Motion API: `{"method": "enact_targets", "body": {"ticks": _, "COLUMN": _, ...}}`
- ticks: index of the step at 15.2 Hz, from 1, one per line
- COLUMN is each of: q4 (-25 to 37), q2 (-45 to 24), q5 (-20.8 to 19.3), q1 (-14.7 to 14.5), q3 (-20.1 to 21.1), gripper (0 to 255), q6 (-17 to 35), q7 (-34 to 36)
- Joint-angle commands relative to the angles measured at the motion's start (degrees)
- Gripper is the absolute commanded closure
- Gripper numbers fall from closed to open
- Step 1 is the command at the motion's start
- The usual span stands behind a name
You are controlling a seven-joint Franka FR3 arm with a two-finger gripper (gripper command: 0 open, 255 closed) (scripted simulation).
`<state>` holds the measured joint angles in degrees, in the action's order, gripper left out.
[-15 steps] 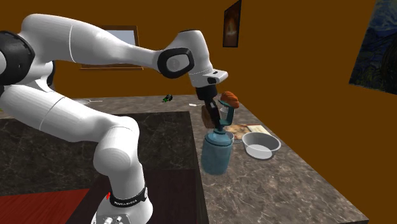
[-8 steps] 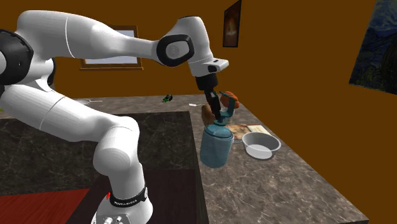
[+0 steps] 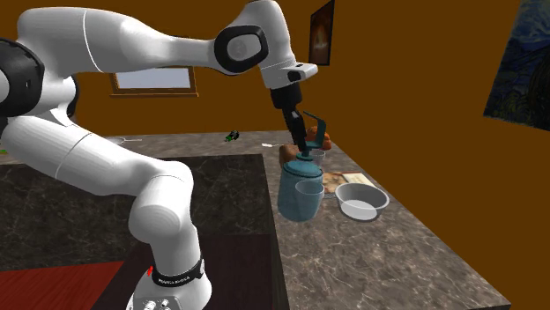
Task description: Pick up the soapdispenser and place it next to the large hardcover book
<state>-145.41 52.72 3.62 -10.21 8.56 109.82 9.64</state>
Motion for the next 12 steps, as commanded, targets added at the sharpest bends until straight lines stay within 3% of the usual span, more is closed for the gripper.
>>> {"method": "enact_targets", "body": {"ticks": 1, "q4": 1.95, "q2": -0.54, "q5": -0.10, "q1": 0.10, "q3": -0.04, "gripper": 255, "q6": -1.36, "q7": 0.04}}
{"method": "enact_targets", "body": {"ticks": 12, "q4": 11.97, "q2": -3.19, "q5": -0.70, "q1": 0.62, "q3": -0.60, "gripper": 255, "q6": -8.73, "q7": -0.16}}
